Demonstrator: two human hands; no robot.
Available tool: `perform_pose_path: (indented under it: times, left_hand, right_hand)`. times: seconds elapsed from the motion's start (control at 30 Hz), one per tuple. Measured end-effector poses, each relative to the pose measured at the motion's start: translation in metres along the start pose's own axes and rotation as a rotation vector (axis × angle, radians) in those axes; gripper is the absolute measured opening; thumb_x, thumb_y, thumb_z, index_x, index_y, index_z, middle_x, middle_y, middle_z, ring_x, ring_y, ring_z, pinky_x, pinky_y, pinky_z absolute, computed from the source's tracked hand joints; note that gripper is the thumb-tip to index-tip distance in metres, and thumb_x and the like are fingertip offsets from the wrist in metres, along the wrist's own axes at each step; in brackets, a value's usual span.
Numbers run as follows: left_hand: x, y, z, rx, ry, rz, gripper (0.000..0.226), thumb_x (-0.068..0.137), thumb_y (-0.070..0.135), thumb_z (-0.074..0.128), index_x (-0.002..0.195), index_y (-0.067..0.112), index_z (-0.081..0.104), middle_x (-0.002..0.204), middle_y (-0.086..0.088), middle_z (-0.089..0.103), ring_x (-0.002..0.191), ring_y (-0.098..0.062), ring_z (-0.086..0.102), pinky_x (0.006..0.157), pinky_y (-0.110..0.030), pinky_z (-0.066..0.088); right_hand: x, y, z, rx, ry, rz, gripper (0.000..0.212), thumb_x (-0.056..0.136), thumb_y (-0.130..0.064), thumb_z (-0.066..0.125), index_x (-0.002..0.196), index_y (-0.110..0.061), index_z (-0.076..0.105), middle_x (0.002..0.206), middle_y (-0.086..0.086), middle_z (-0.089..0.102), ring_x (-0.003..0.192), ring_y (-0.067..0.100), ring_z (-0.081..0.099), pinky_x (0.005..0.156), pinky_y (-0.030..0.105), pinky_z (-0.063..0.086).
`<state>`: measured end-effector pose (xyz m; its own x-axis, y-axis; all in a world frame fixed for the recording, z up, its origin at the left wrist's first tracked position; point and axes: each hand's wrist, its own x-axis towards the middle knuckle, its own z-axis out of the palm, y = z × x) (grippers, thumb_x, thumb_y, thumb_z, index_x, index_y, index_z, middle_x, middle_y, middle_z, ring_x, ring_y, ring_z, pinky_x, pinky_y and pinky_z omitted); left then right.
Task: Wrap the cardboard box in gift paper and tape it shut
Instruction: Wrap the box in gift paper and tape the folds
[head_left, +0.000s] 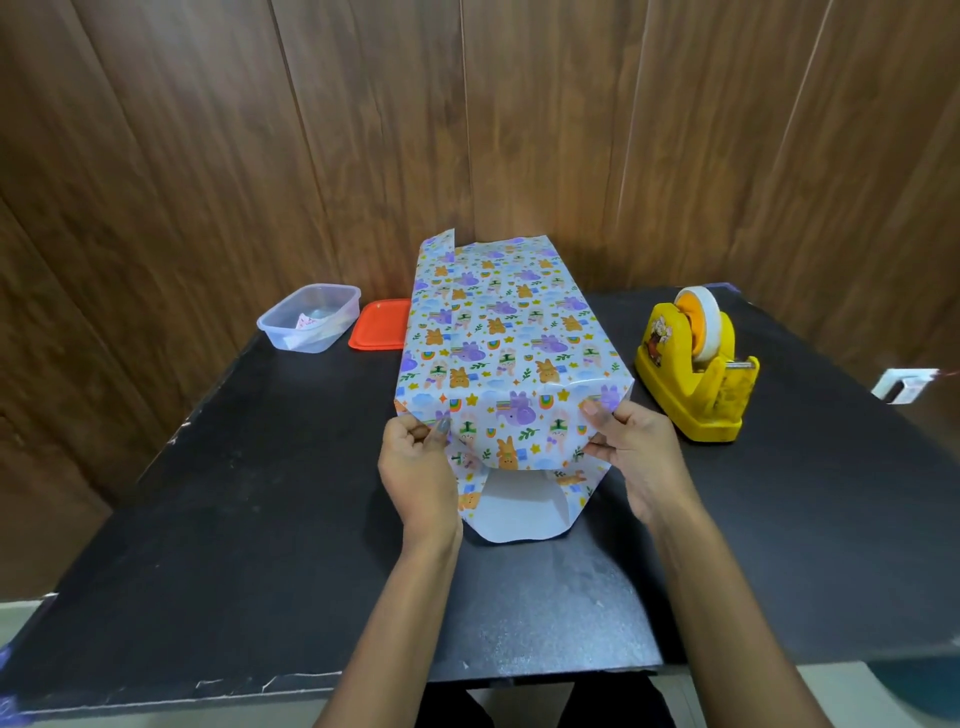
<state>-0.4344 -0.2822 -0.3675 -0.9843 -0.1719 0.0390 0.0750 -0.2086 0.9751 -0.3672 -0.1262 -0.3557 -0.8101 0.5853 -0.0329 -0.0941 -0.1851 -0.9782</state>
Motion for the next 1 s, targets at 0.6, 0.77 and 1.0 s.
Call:
perform_pose_path:
  times: [0.6,0.77,1.0]
  left_hand:
    - [0.024,0.037,-0.009,-0.169,-0.105,-0.212,0.018,0.086,0.006,0.064,0.071,0.004,0.054,0.056,0.002,0.066,0.049,-0.009,0.062,0.044,-0.016,0.049]
    - [0.025,0.022,-0.013,-0.157,-0.056,-0.161,0.02,0.087,0.01,0.063,0.07,0.006,0.054,0.069,-0.004,0.061,0.063,-0.017,0.055,0.053,-0.023,0.048]
    - [0.025,0.015,-0.012,-0.18,-0.071,-0.13,0.026,0.088,0.012,0.063,0.066,0.009,0.05,0.071,-0.005,0.059,0.063,-0.015,0.053,0.055,-0.023,0.046]
  right_hand:
    - [0.007,-0.026,0.008,0.102,0.129,0.015,0.022,0.09,-0.018,0.061,0.07,-0.007,0.064,0.058,-0.003,0.069,0.049,0.008,0.064,0.047,0.017,0.052]
    - [0.003,-0.014,-0.013,0.084,0.236,-0.005,0.023,0.093,-0.013,0.055,0.071,-0.009,0.06,0.054,-0.002,0.068,0.048,0.003,0.064,0.052,0.018,0.051]
    - [-0.004,-0.018,-0.006,-0.066,0.063,0.077,0.035,0.091,-0.038,0.055,0.075,-0.009,0.065,0.069,0.004,0.07,0.059,0.012,0.067,0.058,0.024,0.052]
